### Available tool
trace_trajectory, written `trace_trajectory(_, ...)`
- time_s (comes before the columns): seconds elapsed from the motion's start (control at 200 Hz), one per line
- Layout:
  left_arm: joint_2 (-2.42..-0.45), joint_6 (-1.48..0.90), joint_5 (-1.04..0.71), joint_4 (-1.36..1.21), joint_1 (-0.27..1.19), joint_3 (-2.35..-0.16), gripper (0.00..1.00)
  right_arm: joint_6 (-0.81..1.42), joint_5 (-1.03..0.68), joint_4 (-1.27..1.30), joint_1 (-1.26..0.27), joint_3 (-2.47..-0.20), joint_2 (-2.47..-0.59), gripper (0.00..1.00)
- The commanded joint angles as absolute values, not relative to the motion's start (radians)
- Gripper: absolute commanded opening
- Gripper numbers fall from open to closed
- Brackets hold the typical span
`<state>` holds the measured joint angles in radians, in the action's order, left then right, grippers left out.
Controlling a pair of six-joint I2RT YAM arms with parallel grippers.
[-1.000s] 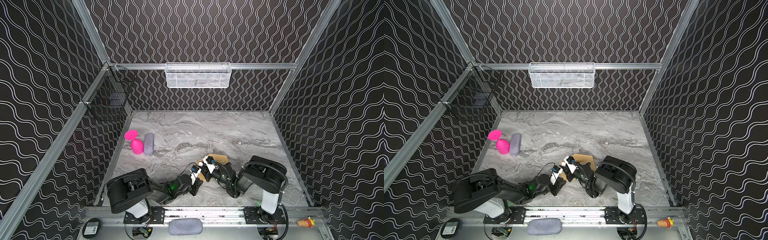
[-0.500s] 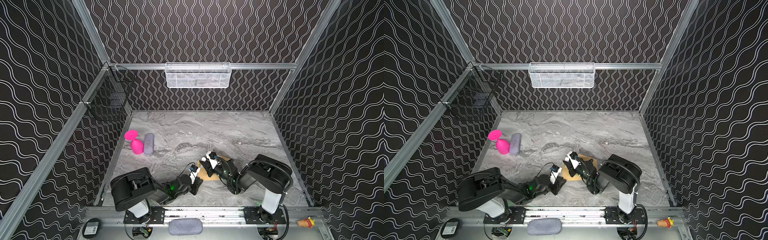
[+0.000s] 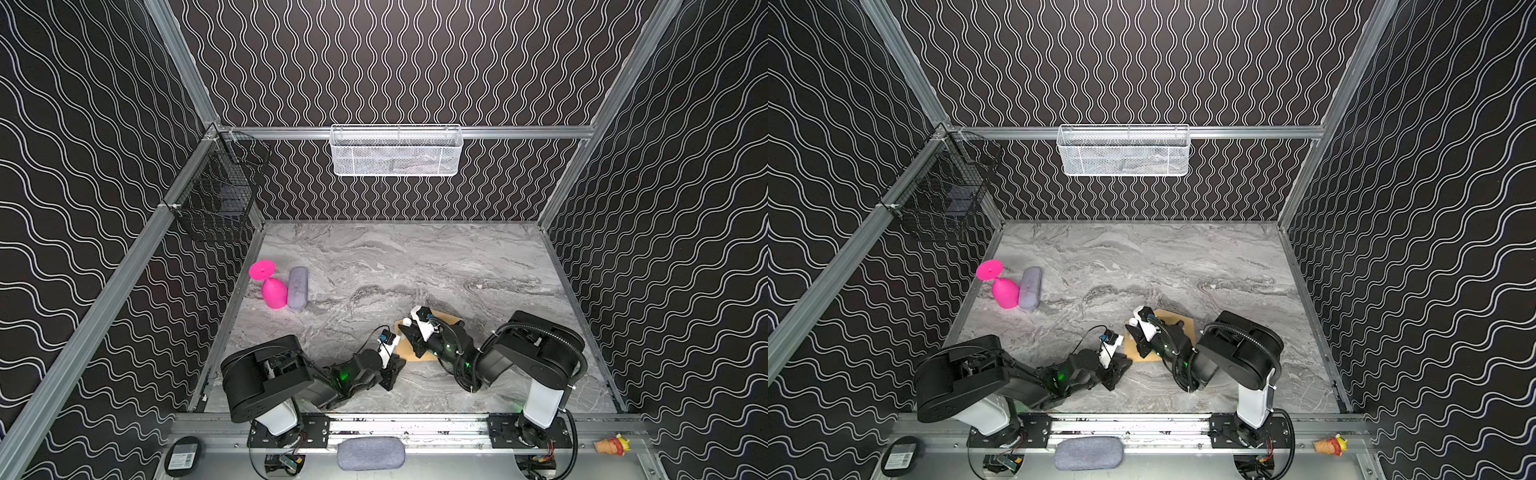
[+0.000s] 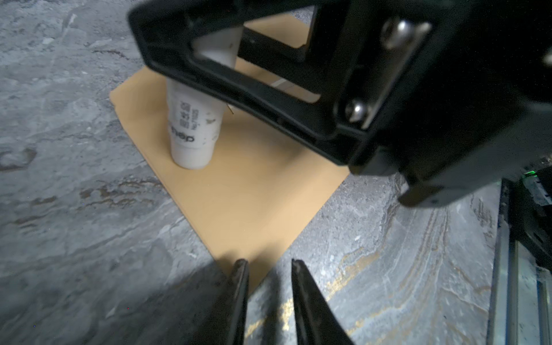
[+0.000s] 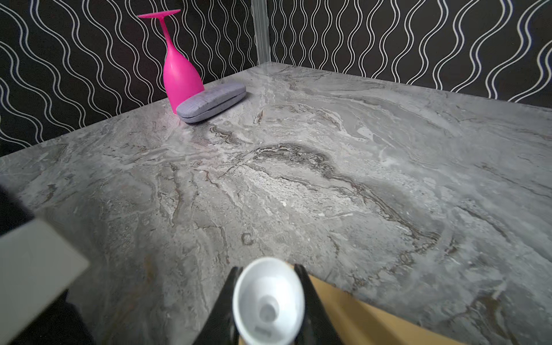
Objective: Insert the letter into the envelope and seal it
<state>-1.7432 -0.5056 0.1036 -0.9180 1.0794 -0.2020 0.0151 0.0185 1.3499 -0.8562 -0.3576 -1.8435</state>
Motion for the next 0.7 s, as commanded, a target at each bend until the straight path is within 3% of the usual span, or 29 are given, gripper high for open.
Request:
trace_trajectory(0.0, -1.751, -0.538, 0.076, -0.8, 1.08, -0.19, 0.3, -0.019, 0.067, 1.307, -0.833, -0.369, -1.834, 0.0)
trace_trajectory(0.225, -1.76, -0.543, 0.075, -0.807, 1.08, -0.19, 0.29, -0.047, 0.015, 1.237, -0.837, -0.392, -1.738, 0.0)
trace_trajectory(0.43, -1.751, -0.545, 0.077, -0.793, 1.08, -0.187, 0.29, 0.006, 0.104, 1.165, -0.915, -0.31, -1.62, 0.0)
trace_trajectory(0.696, -1.761, -0.557, 0.068, -0.799, 1.079, -0.181, 0.29, 0.021, 0.194, 1.261, -0.912, -0.227, -1.682, 0.0)
